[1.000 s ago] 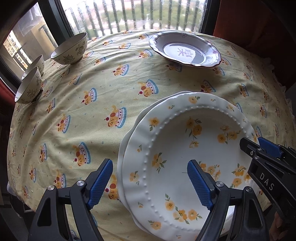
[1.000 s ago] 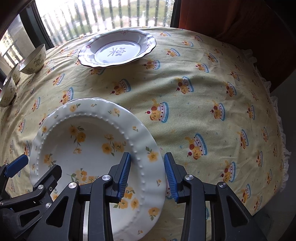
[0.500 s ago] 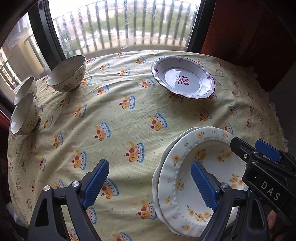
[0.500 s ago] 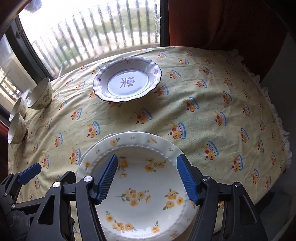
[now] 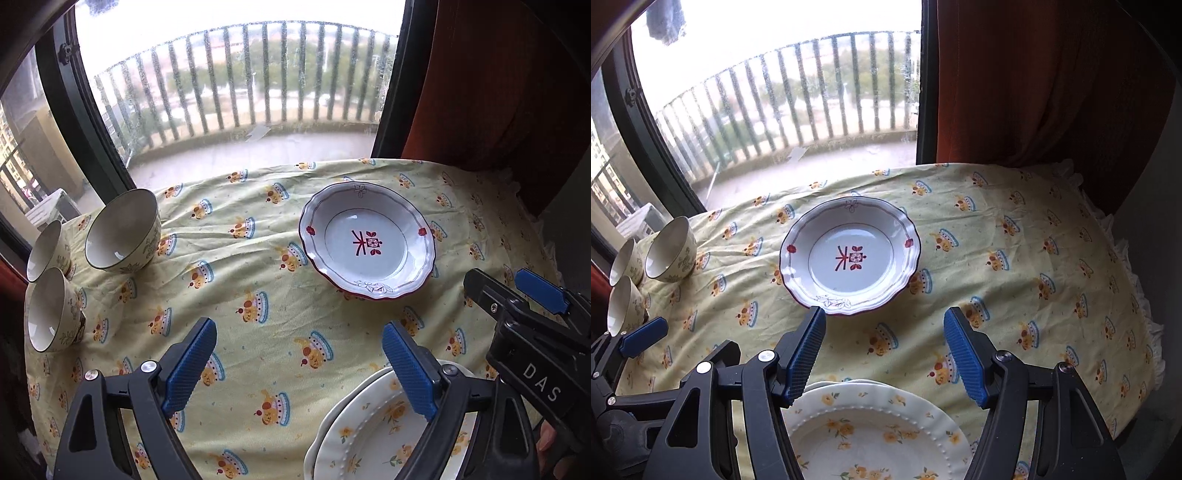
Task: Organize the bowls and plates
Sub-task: 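Grasp the rim of the red-rimmed plate with both grippers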
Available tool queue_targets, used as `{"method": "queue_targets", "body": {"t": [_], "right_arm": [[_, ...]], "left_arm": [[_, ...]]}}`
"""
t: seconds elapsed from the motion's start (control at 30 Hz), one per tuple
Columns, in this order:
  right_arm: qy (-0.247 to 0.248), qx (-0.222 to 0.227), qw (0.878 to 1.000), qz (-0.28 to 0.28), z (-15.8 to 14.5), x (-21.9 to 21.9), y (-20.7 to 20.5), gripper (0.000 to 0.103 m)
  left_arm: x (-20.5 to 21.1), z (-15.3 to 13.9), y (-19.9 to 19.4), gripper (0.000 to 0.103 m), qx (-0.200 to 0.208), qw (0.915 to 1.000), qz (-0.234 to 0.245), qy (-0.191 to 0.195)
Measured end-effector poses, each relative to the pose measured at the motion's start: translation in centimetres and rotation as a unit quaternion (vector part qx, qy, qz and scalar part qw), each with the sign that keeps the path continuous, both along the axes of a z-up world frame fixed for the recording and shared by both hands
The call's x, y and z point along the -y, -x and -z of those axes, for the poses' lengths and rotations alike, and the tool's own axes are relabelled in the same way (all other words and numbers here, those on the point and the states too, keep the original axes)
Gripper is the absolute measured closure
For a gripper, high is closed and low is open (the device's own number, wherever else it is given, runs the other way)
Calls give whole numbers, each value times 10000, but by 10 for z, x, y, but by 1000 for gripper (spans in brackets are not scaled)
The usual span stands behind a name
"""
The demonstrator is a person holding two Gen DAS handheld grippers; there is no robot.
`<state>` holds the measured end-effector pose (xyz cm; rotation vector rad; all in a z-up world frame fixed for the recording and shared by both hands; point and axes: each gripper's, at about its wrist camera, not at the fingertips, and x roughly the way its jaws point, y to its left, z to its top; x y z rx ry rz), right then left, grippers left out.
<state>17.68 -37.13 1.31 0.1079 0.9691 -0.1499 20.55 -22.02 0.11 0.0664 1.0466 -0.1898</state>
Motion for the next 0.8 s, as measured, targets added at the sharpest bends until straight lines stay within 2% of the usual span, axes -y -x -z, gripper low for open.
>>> {"method": "queue_targets", "body": {"t": [0.17,0.43,0.67,0.8], "right_arm": [[-236,-4,9994,-241,10,25,-39,33],[-124,-190,9991,-344,38,49,-94,33],[-138,-345,9986,-367,63,61,-130,33],[-194,-515,9976,-415,80,62,-146,33]], "left_arm": [[20,7,-31,11,28,9996,-270,-94],[46,34,-78,14,-165,9980,-585,-180],[60,58,-106,21,-293,9951,-888,-321],[61,76,-116,26,-545,9920,-1116,-237]]}}
